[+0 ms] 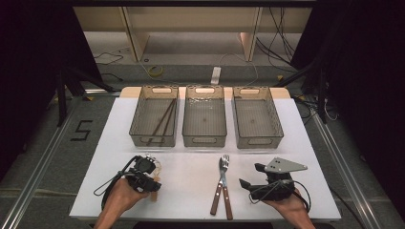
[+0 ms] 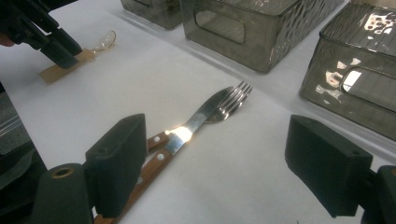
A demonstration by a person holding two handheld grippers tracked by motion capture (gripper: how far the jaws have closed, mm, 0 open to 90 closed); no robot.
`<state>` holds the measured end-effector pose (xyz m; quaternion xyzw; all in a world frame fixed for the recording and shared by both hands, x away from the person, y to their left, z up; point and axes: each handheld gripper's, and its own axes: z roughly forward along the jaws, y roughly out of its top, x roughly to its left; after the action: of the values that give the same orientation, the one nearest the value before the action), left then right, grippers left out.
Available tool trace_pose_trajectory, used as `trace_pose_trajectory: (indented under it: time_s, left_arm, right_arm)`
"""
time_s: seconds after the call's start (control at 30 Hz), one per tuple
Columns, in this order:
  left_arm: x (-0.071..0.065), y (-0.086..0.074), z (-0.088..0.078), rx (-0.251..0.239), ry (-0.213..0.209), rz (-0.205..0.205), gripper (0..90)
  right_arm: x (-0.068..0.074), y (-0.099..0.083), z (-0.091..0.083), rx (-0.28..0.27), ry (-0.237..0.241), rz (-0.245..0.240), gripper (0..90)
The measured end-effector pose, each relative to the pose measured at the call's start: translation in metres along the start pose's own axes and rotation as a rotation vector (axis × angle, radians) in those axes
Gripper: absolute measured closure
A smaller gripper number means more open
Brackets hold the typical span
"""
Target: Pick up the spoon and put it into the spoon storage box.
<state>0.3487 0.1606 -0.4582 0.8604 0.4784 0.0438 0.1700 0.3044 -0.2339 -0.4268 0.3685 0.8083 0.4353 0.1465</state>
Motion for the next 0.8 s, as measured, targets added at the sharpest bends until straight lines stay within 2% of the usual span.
trace_pose_trajectory:
  time_s: [0.17,0.33,0.43,0.47,0.57,0.63,0.8]
  left_arm:
    - [0.001,-0.0009,0.0003,-0.001,-0.01,-0.003,61.5]
    - [-0.0011,-0.0009,0.0013,0.0,0.003,-0.008,61.0]
    - [-0.0015,-0.0009,0.0014,0.009,0.007,-0.004,60.2]
    - [-0.0012,-0.0014,0.0022,0.016,0.005,-0.014,59.9]
    - [-0.0003,-0.0019,0.0053,0.038,-0.015,-0.023,58.3]
    - [-0.0049,-0.0014,0.006,0.045,0.012,0.001,58.4]
    - [-0.0056,-0.0016,0.006,0.045,0.036,0.011,63.5]
  right_arm:
    - [0.0016,0.0006,0.0004,-0.001,-0.003,-0.001,22.0]
    - [0.0027,0.0005,0.0012,0.005,-0.004,-0.008,22.1]
    - [0.0017,0.0002,0.0006,0.002,-0.006,-0.004,22.2]
    - [0.0014,0.0002,0.0006,0.002,-0.006,-0.004,22.2]
    - [0.0012,0.0001,0.0004,0.005,-0.008,-0.006,22.2]
    - [0.0011,0.0001,0.0004,0.006,-0.008,-0.007,22.2]
    - [0.0016,0.0001,0.0002,0.005,-0.008,-0.006,22.3]
